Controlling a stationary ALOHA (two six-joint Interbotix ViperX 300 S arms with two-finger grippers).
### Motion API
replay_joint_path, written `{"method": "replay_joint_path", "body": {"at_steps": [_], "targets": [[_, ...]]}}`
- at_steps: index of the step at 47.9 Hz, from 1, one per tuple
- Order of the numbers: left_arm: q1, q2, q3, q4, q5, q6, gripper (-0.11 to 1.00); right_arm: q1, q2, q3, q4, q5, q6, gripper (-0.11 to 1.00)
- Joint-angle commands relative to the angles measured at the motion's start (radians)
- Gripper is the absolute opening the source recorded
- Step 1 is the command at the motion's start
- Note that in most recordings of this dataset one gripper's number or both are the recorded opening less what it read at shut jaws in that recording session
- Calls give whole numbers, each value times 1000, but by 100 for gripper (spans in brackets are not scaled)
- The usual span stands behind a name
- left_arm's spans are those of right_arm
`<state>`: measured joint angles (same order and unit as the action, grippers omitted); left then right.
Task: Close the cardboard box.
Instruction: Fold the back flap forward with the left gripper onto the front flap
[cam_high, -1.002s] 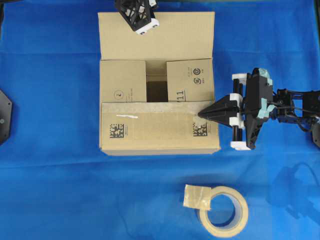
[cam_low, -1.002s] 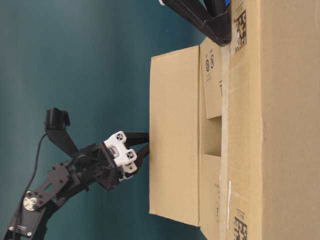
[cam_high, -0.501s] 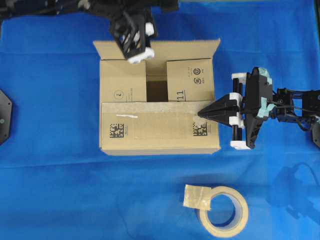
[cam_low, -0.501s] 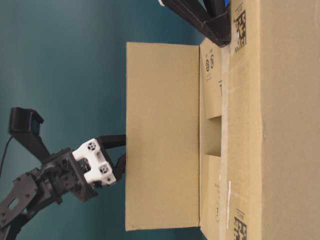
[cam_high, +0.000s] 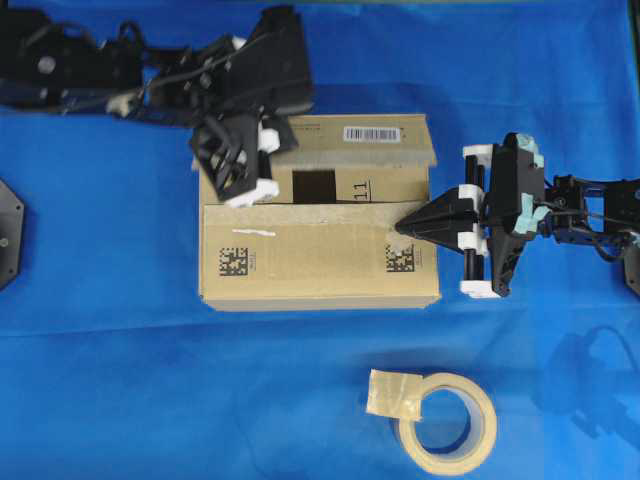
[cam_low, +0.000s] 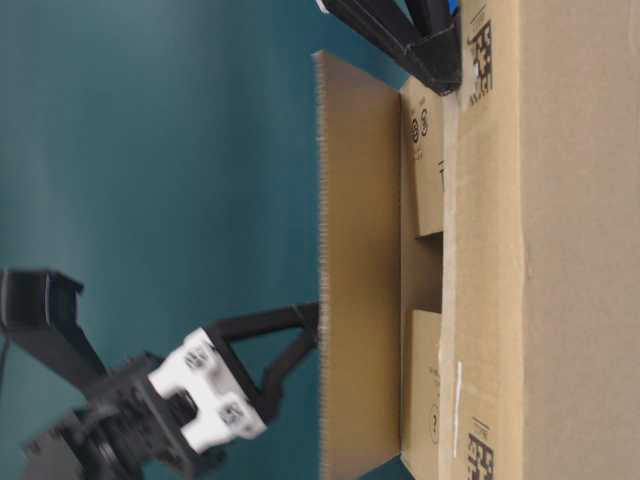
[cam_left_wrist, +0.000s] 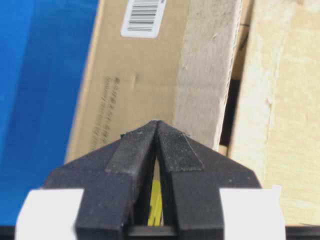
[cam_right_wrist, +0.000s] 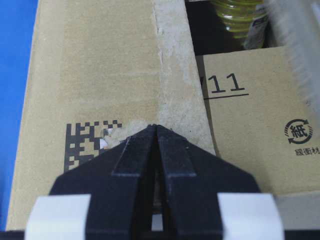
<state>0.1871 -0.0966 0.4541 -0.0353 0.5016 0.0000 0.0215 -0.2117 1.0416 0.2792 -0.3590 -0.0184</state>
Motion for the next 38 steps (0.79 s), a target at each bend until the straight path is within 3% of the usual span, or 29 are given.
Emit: {"method": "replay_joint_path", "body": {"at_steps": [1,19,38], "targets": [[-15,-34,57,-2,-95,-29,0,-20,-2,-5,2,-2,-3,0],[-29,-28,247,-3,-321,-167,0,-23,-2,-5,2,-2,-3,0],[-51,-54,290,-2,-399,-176,0,-78,-2,-6,2,-31,-3,0]]}}
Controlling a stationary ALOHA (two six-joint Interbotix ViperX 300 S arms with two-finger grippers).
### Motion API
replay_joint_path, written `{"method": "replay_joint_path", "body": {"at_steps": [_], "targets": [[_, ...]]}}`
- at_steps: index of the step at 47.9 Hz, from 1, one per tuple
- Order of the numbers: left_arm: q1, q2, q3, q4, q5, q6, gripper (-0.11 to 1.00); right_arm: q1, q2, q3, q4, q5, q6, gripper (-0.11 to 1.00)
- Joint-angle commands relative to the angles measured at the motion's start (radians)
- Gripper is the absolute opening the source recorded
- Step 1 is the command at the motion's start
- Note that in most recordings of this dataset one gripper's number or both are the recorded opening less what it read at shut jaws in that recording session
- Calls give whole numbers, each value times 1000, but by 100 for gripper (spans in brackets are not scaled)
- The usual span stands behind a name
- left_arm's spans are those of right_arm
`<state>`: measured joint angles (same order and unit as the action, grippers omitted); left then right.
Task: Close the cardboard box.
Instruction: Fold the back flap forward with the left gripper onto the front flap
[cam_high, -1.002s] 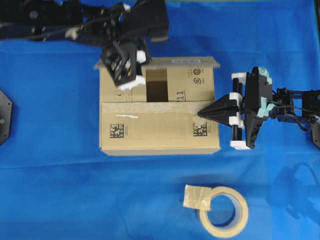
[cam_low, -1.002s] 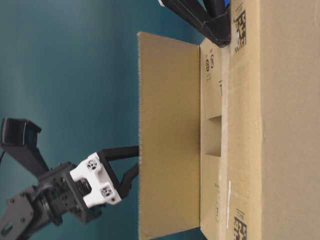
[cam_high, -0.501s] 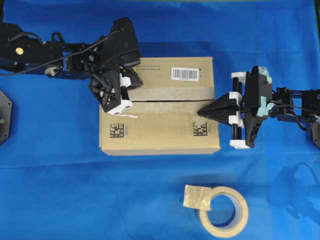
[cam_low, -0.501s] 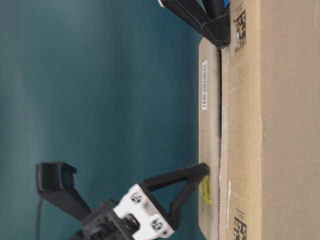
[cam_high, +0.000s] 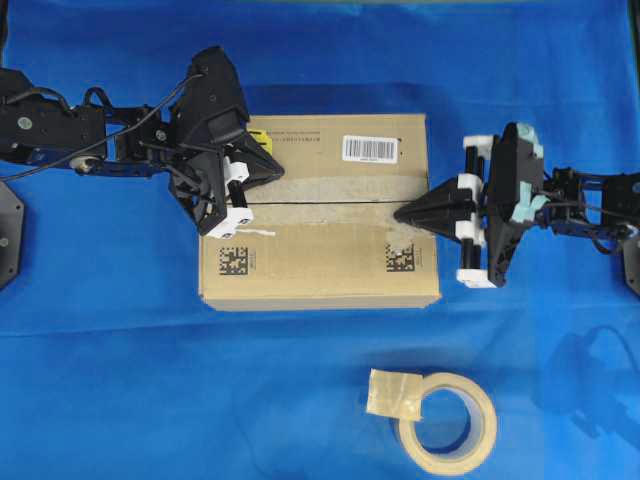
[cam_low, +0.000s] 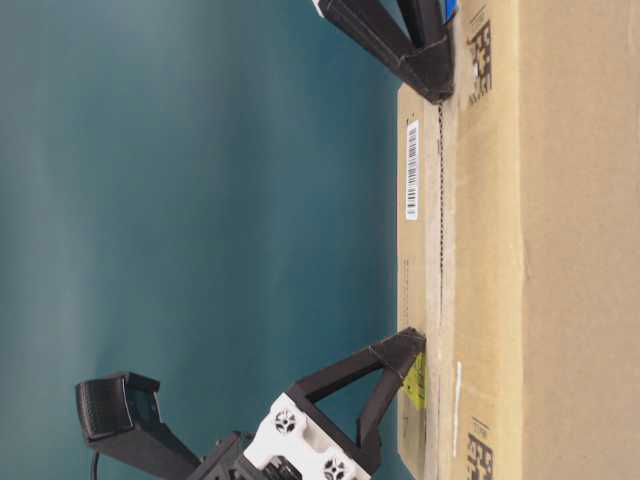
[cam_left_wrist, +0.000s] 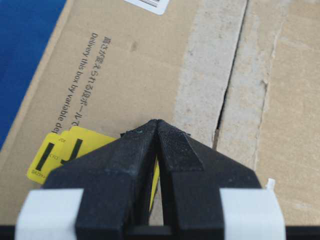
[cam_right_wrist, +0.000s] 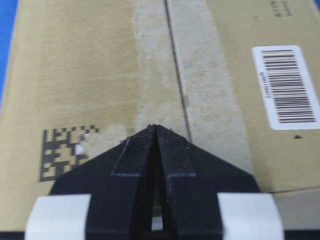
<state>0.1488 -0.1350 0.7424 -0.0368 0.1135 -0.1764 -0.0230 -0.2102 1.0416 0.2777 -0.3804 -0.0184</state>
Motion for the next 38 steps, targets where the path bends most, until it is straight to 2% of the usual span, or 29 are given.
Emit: {"method": "replay_joint_path", "body": {"at_steps": [1,9,28,38], "targets": [[-14,-17,3,-2,-14,0,0,-38,-5,-6,3,-9,-3,0],[-20,-29,25,-2,-49,0,0,-61,-5,-6,3,-6,-3,0],[-21,-54,60,-2,-92,0,0,-63,-3,-6,3,-2,-3,0],[-49,-98,133,0,-219,8,0,-63,-3,-5,5,-2,0,0]]}}
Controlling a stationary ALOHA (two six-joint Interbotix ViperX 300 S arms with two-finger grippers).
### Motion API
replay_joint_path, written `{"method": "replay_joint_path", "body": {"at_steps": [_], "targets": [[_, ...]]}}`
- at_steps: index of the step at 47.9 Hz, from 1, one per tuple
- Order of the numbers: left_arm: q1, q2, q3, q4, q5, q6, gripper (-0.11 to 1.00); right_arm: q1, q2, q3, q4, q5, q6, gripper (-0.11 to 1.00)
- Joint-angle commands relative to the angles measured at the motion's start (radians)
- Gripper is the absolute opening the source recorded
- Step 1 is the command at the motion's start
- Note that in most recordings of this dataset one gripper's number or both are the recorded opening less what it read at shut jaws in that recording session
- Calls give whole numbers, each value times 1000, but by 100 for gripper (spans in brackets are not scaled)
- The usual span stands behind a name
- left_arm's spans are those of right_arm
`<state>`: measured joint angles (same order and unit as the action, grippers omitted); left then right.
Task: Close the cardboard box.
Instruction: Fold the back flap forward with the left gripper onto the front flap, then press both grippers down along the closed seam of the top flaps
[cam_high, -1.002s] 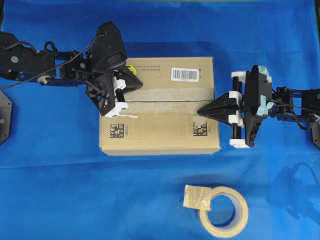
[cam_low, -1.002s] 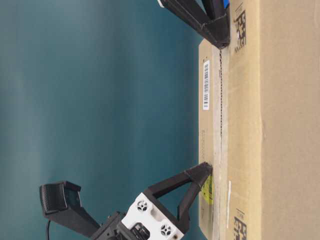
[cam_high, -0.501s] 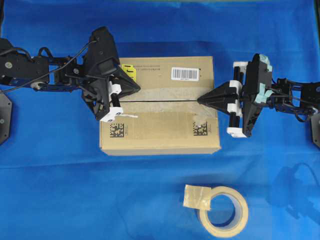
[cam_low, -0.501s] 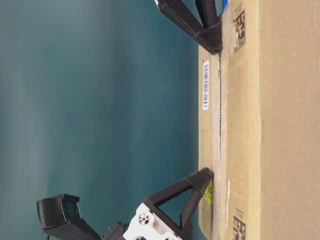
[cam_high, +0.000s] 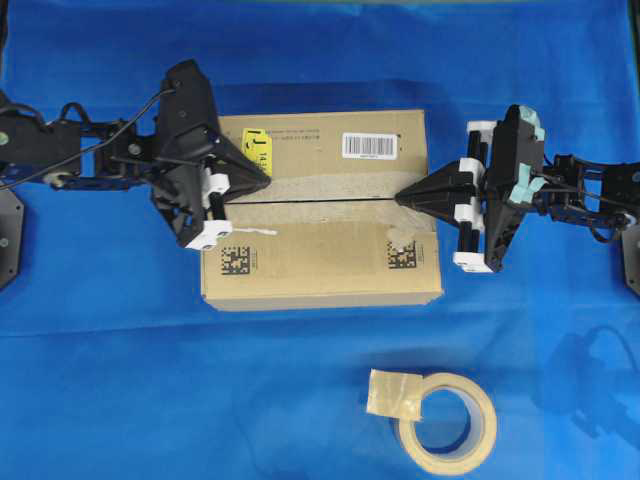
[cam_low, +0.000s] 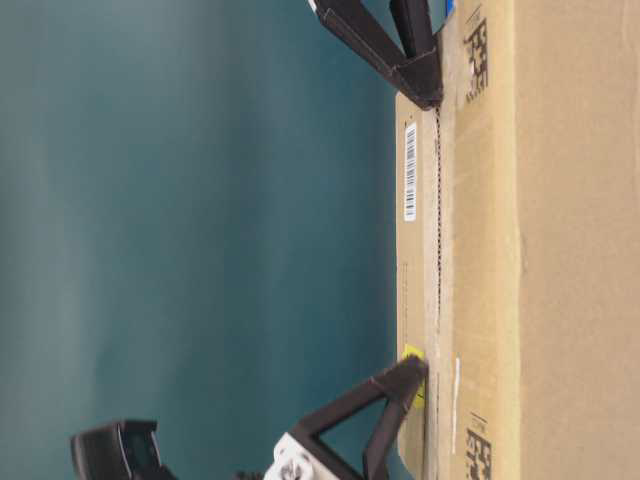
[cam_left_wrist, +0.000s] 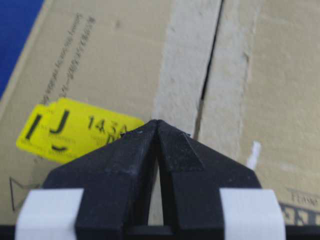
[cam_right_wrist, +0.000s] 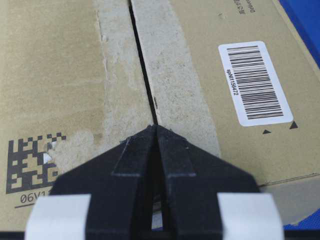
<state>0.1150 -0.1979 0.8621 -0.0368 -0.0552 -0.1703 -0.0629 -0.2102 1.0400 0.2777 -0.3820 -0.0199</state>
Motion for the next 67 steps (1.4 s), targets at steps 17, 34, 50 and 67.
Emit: {"method": "replay_joint_path", "body": {"at_steps": [17,34,50,67], "targets": [[-51,-141,239,-2,-486,14,0,-21,-3,-5,5,0,2,0],[-55,8,276,0,-686,71,0,-23,-3,-5,6,0,9,0],[-67,103,259,-5,-690,71,0,-23,-5,-5,6,0,11,0],[-67,110,265,-5,-687,71,0,-23,-3,-5,6,0,11,0]]}}
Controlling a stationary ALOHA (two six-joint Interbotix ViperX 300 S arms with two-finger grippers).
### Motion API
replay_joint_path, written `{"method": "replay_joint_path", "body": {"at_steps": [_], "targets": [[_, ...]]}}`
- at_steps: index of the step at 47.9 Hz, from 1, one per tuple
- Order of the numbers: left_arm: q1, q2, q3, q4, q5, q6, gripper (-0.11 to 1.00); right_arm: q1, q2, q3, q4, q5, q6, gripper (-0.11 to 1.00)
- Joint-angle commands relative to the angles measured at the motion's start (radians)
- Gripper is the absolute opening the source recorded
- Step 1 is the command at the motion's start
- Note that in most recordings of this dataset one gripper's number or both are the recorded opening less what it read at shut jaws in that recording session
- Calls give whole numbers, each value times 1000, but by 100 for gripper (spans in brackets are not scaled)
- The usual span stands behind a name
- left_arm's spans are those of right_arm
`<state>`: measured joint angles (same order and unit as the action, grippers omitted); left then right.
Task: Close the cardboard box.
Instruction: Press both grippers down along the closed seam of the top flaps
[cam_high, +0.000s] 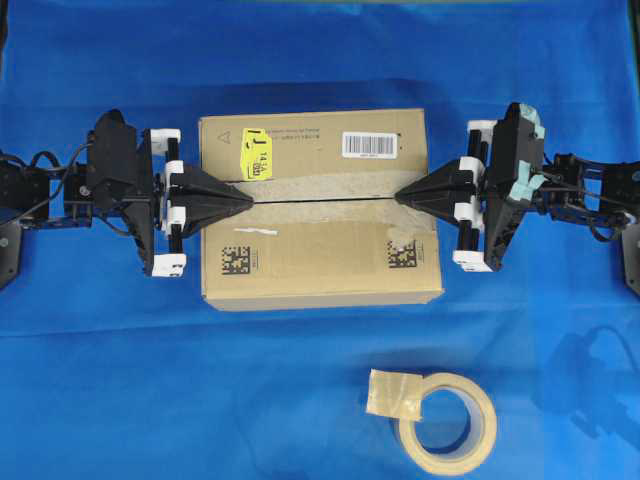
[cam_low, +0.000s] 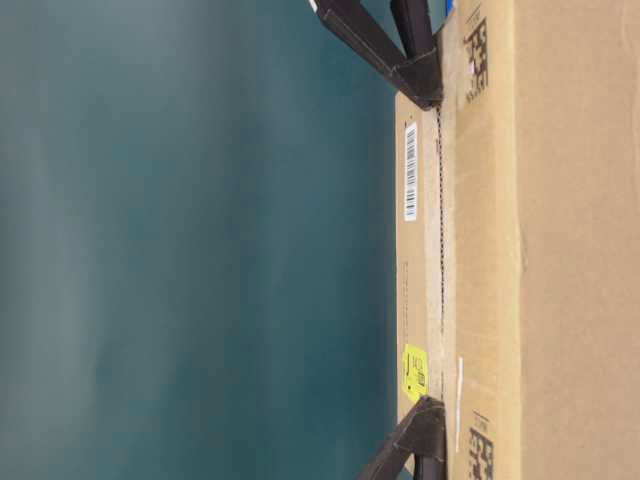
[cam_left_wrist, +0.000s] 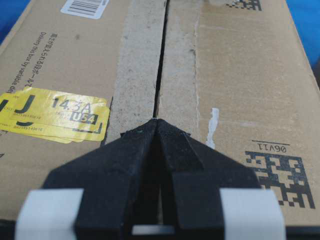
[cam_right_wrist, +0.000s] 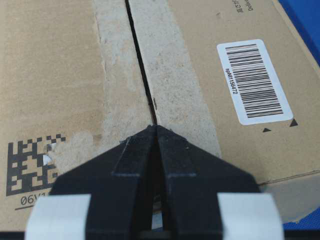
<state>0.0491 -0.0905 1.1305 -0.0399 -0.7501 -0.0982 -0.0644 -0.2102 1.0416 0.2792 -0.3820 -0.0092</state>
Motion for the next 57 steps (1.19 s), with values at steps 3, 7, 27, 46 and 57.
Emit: {"method": "replay_joint_path", "body": {"at_steps": [3,7,27,46,57], "targets": [[-2,3,-2,-2,11,-6,0,-21,-3,-6,5,2,0,0],[-2,3,-2,-2,12,-9,0,-21,-3,-6,5,0,0,0],[-2,18,-8,-5,43,-12,0,-21,-12,-6,5,-5,0,0],[-2,26,-6,-5,43,-12,0,-21,-26,2,9,-6,0,0],[-2,26,-3,-5,41,-12,0,-21,-26,3,9,-3,0,0]]}}
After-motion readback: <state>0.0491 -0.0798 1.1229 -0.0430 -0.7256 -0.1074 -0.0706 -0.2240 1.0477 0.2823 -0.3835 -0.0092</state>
